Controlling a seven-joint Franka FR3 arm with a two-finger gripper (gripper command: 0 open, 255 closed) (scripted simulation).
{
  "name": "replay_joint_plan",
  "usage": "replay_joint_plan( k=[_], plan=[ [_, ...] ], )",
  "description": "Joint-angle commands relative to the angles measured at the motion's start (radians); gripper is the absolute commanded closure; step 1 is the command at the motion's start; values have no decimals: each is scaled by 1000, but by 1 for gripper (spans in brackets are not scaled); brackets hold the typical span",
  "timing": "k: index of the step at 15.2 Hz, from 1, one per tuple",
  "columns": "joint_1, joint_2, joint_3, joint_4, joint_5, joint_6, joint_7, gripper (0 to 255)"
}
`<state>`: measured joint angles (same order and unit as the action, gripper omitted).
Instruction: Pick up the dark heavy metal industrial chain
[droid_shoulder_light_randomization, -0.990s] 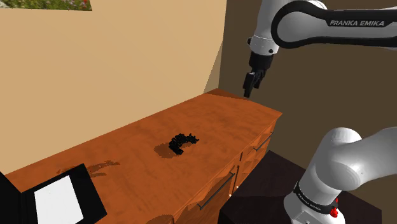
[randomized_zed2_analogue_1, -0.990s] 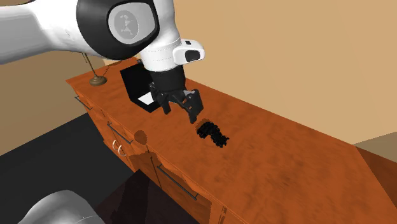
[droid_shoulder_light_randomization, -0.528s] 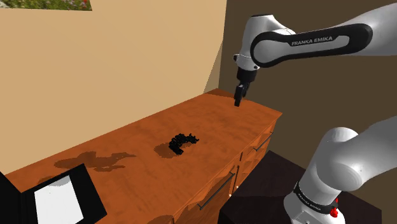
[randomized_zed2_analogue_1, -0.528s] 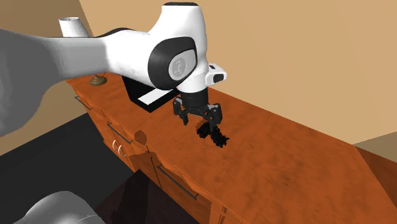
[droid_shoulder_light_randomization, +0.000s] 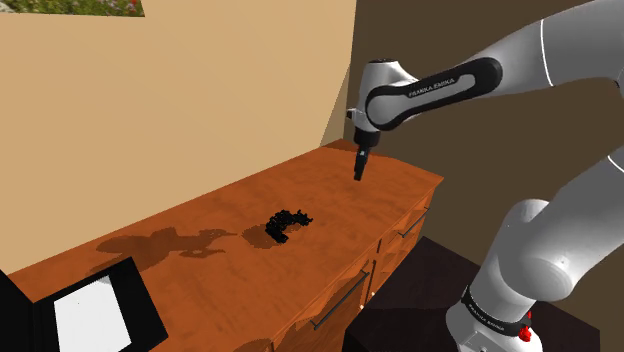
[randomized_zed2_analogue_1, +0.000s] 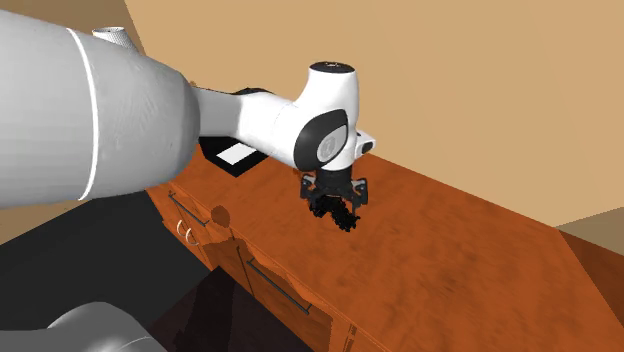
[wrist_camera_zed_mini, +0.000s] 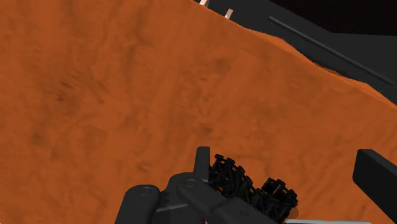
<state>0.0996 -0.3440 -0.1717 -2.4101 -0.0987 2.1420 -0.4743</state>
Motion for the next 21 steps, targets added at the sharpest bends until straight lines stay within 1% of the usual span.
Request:
replay_joint_plan(
  k=[1,6,10,16,21],
  plan=[
    [13,80,-20,19,14,57,-64,0],
    [35,280,-52,92,76,168,-230,0],
    [38,443,-51,173,141,232,-366,0],
    [12,683,-8,328,221,289,-545,0],
    [-17,877,42,486,247,306,-658,0]
  ],
)
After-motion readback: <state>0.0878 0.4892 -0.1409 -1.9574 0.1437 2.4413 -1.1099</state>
